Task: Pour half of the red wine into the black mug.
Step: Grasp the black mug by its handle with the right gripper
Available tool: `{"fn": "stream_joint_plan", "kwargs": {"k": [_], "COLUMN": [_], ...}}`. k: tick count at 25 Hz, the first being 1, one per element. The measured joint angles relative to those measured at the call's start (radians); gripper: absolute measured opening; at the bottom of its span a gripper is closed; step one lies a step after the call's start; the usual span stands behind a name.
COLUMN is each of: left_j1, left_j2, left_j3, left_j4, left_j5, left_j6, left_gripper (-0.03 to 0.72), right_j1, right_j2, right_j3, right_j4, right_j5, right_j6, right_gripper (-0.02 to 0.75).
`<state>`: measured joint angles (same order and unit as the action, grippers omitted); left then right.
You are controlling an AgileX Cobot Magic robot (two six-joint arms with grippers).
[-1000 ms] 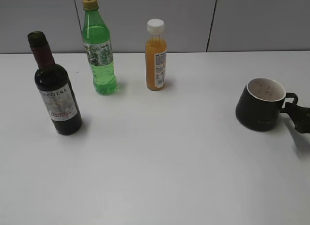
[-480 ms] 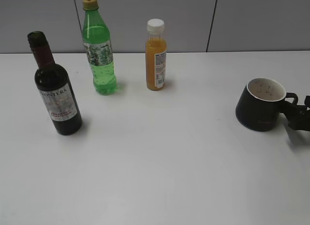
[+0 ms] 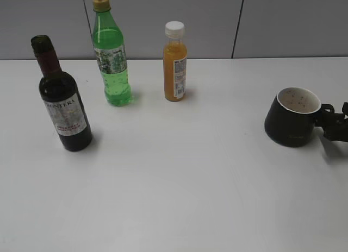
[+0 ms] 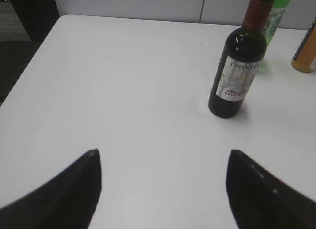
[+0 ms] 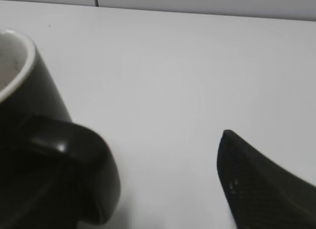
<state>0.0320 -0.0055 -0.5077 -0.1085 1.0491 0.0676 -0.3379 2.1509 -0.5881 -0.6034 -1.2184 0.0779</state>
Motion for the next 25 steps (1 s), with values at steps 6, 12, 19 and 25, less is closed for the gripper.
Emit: {"fn": "stream_joint_plan", "kwargs": {"k": [6, 12, 19, 25], "left_j1": [0.0, 0.0, 0.0, 0.0], "left_j2": [0.0, 0.0, 0.0, 0.0], "left_j3": [0.0, 0.0, 0.0, 0.0], "left_j4": [0.0, 0.0, 0.0, 0.0], "left_j5": [0.0, 0.0, 0.0, 0.0], "left_j6": [0.0, 0.0, 0.0, 0.0], "left_gripper": [0.589, 0.589, 0.589, 0.589], "right_j1": [0.0, 0.0, 0.019, 0.062], "right_j2": [0.015, 0.046, 0.058, 0.08], "right_j3": [-0.018, -0.054, -0.077, -0.114], "right_j4": [-0.009, -0.018, -0.019, -0.004], "right_j5": [0.0, -0.001, -0.002, -0.004], "right_j6": [0.001, 0.002, 0.004, 0.004], "right_gripper": [0.594, 0.594, 0.568, 0.504]}}
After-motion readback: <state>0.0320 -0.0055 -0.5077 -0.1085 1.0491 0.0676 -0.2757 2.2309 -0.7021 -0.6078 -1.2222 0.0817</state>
